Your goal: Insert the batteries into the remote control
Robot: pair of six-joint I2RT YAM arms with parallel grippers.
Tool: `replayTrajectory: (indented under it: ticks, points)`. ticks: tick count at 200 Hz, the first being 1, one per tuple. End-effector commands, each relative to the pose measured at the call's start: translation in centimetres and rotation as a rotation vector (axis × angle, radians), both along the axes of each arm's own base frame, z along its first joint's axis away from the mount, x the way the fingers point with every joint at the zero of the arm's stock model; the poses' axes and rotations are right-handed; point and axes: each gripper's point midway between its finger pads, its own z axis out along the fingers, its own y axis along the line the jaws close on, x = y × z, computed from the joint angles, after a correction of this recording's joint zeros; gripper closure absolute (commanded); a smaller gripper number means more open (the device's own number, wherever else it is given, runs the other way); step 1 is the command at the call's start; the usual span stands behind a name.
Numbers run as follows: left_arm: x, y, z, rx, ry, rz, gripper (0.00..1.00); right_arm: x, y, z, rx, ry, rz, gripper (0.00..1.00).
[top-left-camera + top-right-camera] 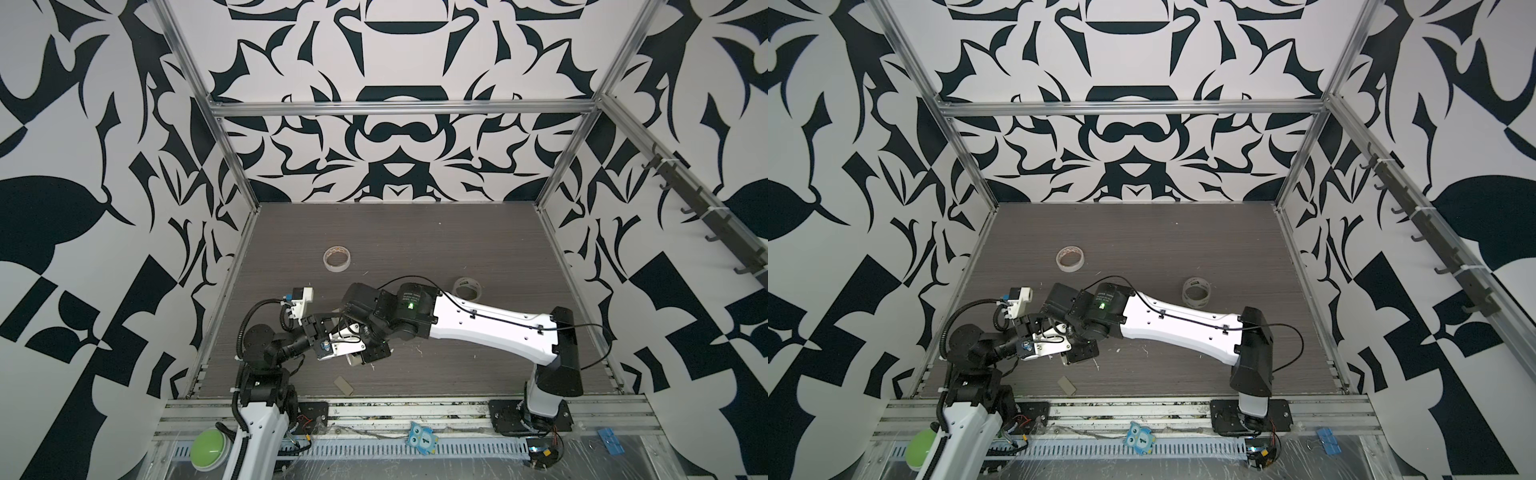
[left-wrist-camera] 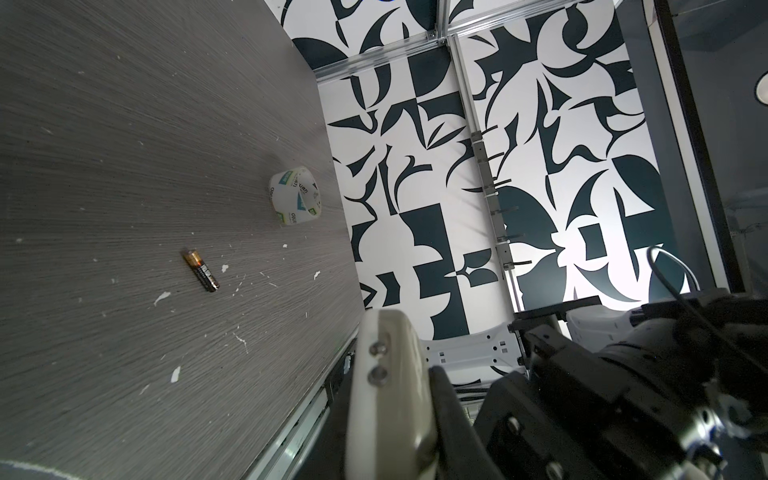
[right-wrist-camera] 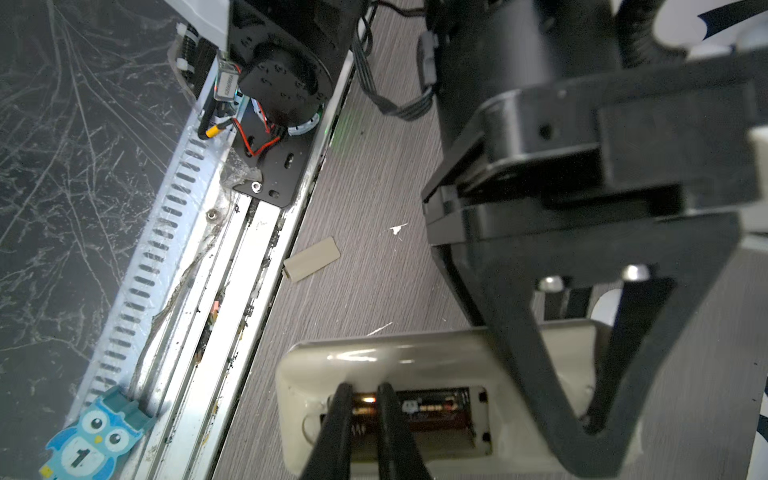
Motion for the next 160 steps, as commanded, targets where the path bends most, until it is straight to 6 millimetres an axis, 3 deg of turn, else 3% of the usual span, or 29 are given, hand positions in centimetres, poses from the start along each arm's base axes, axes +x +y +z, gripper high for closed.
replayTrajectory:
  ticks: [1,76,109,160]
  points:
    - [-1.1,-0.3,3.1,-0.028,-0.101,-0.035,1.00,0.6,0.0,-3.5,-0.089,-0.003,-0.017,0.85]
    - [-1.0,-0.2,3.1,-0.027,-0.100,-0.033,1.00,1.0,0.2,-2.3,-0.048,-0.004,-0.043,0.85]
    - [-0.9,-0.2,3.0,-0.026,-0.098,-0.032,1.00,1.1,0.8,-0.6,0.013,-0.002,-0.067,0.82]
    - [-0.7,-0.2,2.7,-0.016,-0.088,-0.020,1.00,0.7,1.2,2.5,0.142,0.015,-0.085,0.85]
